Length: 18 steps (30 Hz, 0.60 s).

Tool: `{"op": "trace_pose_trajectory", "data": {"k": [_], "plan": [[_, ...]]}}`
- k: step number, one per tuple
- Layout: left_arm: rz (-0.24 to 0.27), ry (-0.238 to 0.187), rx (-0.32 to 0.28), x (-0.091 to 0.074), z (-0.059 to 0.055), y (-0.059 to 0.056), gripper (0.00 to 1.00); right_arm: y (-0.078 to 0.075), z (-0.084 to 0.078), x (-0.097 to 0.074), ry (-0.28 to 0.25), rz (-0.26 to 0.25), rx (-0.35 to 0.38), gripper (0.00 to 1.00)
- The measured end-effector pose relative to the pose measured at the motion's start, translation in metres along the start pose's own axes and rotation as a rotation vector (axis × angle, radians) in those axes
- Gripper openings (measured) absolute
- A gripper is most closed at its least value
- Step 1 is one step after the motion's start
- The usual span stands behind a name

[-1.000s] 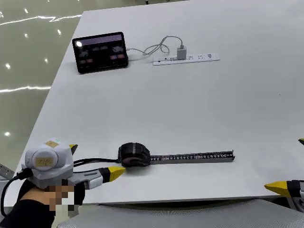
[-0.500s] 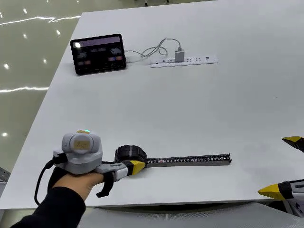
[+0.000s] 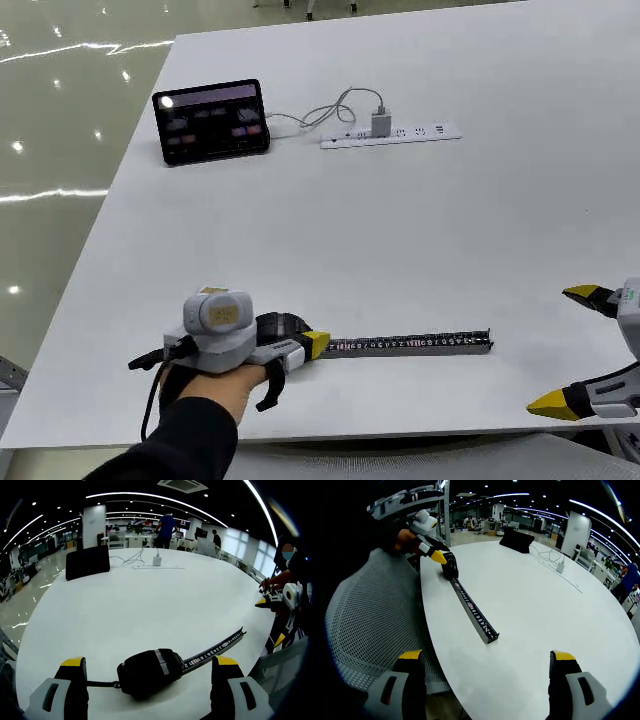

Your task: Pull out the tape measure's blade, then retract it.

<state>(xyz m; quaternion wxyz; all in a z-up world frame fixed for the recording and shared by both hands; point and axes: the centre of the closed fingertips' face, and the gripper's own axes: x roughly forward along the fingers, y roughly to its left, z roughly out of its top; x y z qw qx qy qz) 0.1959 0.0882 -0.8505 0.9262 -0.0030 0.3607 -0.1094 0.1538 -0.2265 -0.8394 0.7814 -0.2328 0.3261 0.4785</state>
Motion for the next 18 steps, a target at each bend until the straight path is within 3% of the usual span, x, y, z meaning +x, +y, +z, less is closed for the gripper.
{"op": "trace_pose_trajectory", "data": {"k": [2, 3, 6, 9, 12, 18], "plan": [[-0.013, -0.003, 0.002, 0.003, -0.001, -0.002, 1.0, 0.0, 0.001, 0.004, 0.009, 0.009, -0.015, 0.98], [-0.03, -0.014, -0.028, 0.003, -0.001, -0.004, 1.0, -0.001, 0.003, 0.007, 0.015, 0.018, -0.022, 0.98], [-0.005, -0.011, 0.001, 0.004, -0.001, 0.003, 1.0, 0.0, 0.008, 0.012, 0.028, 0.037, -0.049, 0.98], [-0.01, -0.01, 0.0, 0.008, -0.002, 0.002, 1.0, 0.002, 0.013, 0.02, 0.062, 0.077, -0.115, 0.95], [-0.022, 0.013, 0.054, 0.01, -0.007, -0.001, 1.0, 0.002, 0.015, 0.027, 0.098, 0.109, -0.158, 0.87], [-0.022, 0.014, 0.038, 0.011, -0.008, 0.001, 1.0, -0.001, 0.017, 0.045, 0.167, 0.18, -0.231, 0.78]]}}
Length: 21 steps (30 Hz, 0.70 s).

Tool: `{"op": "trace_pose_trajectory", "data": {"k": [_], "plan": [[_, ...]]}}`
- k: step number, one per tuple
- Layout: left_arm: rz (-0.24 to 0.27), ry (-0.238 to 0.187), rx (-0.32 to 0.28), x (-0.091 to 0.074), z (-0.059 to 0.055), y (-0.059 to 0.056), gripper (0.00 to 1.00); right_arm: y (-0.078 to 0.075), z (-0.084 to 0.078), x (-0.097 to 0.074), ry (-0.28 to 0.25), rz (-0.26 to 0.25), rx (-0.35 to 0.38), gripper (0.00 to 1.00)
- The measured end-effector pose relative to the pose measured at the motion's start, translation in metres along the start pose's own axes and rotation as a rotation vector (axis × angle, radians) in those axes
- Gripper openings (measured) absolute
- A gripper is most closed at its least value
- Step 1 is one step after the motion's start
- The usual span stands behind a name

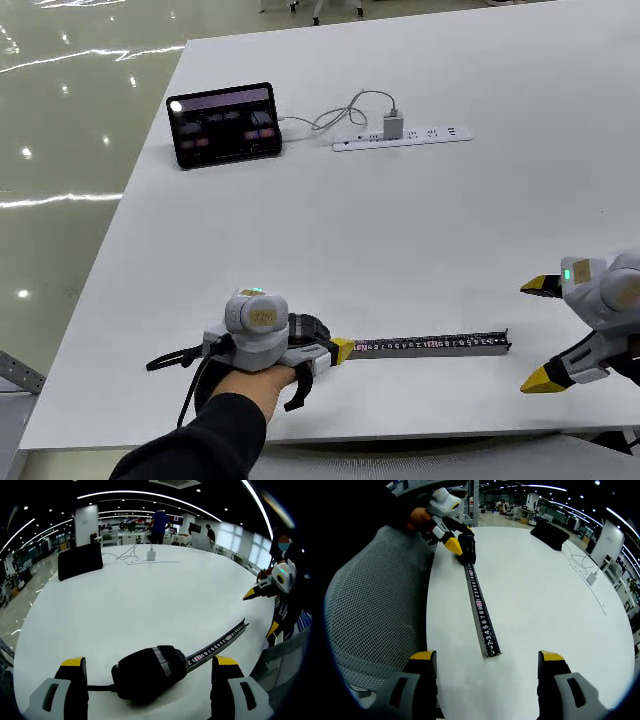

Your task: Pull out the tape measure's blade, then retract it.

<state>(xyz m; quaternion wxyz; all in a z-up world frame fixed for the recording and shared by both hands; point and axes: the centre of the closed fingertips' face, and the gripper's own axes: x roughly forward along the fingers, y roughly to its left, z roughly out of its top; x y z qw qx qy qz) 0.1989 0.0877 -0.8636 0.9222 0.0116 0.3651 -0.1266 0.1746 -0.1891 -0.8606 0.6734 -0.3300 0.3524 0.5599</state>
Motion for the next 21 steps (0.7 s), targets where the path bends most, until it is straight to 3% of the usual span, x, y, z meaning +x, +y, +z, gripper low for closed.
{"op": "trace_pose_trajectory", "data": {"k": [3, 5, 8, 11, 13, 17, 21], "plan": [[-0.027, -0.009, -0.052, 0.001, 0.0, -0.003, 1.0, -0.002, 0.0, 0.009, 0.03, 0.035, -0.034, 0.73], [-0.013, -0.013, -0.055, -0.001, 0.001, 0.002, 1.0, -0.003, -0.004, 0.015, 0.068, 0.052, -0.083, 0.65], [-0.008, -0.017, -0.069, 0.0, 0.002, 0.004, 1.0, -0.007, -0.01, 0.023, 0.081, 0.066, -0.069, 0.58], [-0.009, -0.007, -0.041, 0.0, 0.0, 0.001, 1.0, -0.006, -0.014, 0.026, 0.099, 0.079, -0.082, 0.49], [-0.022, -0.023, -0.063, 0.0, 0.003, -0.001, 1.0, -0.007, -0.016, 0.028, 0.103, 0.082, -0.082, 0.47], [-0.013, -0.04, -0.059, -0.001, 0.007, 0.002, 1.0, -0.008, -0.019, 0.028, 0.125, 0.08, -0.106, 0.29], [-0.013, -0.041, -0.045, -0.001, 0.007, 0.001, 1.0, -0.004, -0.02, 0.029, 0.136, 0.099, -0.132, 0.23]]}}
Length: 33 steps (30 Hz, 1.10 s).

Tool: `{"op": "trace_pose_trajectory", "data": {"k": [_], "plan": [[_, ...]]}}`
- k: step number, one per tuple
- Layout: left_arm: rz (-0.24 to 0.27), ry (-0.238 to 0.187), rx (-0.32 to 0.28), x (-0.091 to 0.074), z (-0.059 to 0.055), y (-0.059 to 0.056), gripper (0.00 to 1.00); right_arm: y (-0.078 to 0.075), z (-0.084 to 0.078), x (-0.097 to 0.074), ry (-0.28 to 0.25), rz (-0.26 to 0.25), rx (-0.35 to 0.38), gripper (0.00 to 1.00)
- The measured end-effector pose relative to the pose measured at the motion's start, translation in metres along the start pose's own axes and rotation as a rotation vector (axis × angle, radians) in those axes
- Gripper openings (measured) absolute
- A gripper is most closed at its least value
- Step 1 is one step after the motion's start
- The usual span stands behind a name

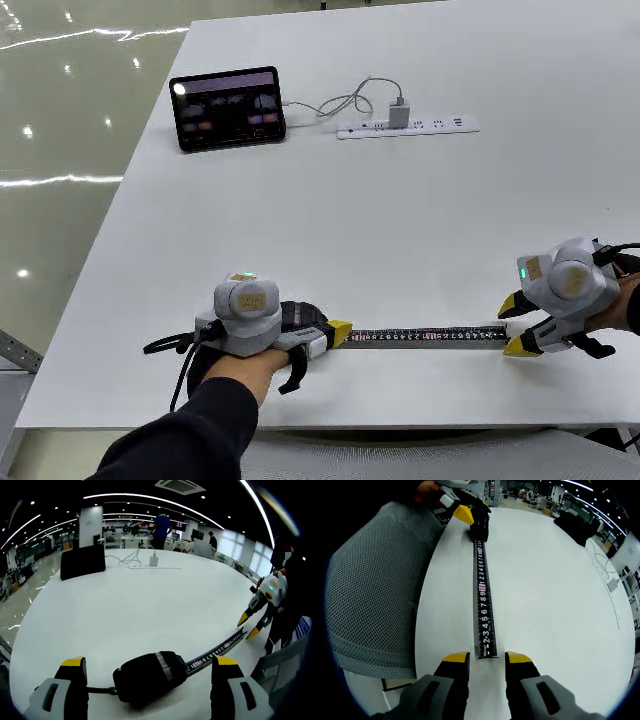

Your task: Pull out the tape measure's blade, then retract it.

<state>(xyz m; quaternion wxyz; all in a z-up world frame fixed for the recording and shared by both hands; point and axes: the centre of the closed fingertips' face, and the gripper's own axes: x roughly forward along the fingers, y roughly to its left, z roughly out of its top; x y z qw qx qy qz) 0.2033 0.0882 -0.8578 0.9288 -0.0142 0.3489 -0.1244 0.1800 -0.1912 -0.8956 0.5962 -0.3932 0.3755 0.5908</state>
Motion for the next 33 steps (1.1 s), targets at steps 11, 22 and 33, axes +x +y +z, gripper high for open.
{"op": "trace_pose_trajectory", "data": {"k": [11, 22, 33], "plan": [[-0.005, 0.005, -0.001, 0.0004, -0.0018, -0.0016, 1.0, 0.0, -0.0012, 0.0066, 0.017, 0.03, -0.01, 0.12], [0.01, -0.011, -0.017, 0.0027, 0.0033, -0.0011, 0.98, -0.0014, -0.0042, 0.0089, 0.081, 0.069, -0.075, 0.12], [0.022, 0.004, -0.064, 0.0038, 0.0019, -0.0007, 0.86, -0.0015, -0.0046, 0.0083, 0.091, 0.065, -0.038, 0.11]]}}
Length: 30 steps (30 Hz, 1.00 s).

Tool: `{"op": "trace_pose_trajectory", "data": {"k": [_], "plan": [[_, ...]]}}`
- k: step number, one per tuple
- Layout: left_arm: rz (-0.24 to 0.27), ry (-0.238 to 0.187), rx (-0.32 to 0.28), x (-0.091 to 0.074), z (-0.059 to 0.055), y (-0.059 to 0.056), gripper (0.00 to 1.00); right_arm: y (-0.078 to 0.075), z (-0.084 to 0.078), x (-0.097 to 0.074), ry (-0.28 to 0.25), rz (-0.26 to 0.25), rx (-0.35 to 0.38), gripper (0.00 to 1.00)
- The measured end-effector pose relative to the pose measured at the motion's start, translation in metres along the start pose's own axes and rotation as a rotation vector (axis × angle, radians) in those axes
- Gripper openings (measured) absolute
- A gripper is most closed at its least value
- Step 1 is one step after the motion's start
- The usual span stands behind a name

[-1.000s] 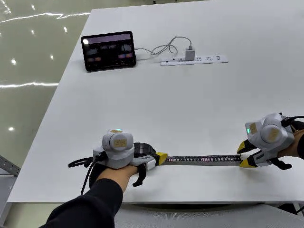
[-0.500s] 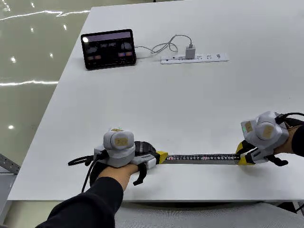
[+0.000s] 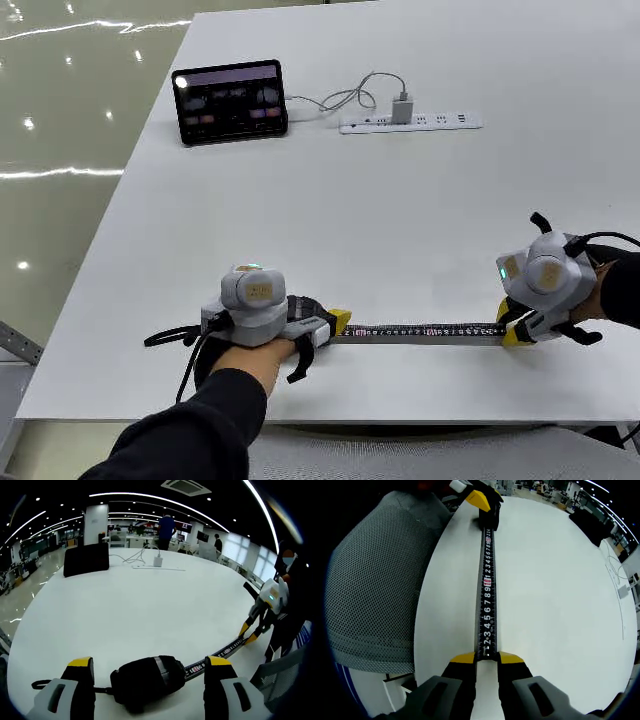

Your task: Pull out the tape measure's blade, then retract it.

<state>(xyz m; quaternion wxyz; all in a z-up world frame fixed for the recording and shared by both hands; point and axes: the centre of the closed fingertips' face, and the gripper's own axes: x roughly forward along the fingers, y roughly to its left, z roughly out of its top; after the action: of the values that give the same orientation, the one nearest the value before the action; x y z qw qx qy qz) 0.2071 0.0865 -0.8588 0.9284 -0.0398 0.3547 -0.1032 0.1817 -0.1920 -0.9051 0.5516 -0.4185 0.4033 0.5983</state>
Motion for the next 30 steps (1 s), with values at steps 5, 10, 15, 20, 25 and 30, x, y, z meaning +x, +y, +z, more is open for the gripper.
{"op": "trace_pose_trajectory", "data": {"k": [5, 10, 15, 20, 25, 30], "plan": [[0.041, 0.018, 0.015, 0.01, -0.005, -0.001, 0.74, -0.002, 0.002, 0.001, 0.019, -0.001, 0.079, 0.11], [0.055, 0.051, 0.024, 0.013, -0.013, 0.001, 0.66, -0.003, 0.001, 0.0, 0.028, -0.005, 0.079, 0.11], [0.06, 0.061, 0.017, 0.011, -0.015, 0.002, 0.65, -0.005, -0.001, 0.001, 0.035, 0.002, 0.085, 0.11], [0.06, 0.063, 0.029, 0.011, -0.016, 0.002, 0.65, -0.005, -0.002, 0.003, 0.07, 0.013, 0.034, 0.1], [0.066, 0.066, 0.057, 0.012, -0.016, 0.003, 0.64, -0.006, -0.004, 0.002, 0.057, 0.021, 0.095, 0.1], [0.081, 0.07, 0.089, 0.012, -0.017, 0.002, 0.63, -0.002, 0.0, 0.0, 0.047, 0.013, 0.108, 0.1]]}}
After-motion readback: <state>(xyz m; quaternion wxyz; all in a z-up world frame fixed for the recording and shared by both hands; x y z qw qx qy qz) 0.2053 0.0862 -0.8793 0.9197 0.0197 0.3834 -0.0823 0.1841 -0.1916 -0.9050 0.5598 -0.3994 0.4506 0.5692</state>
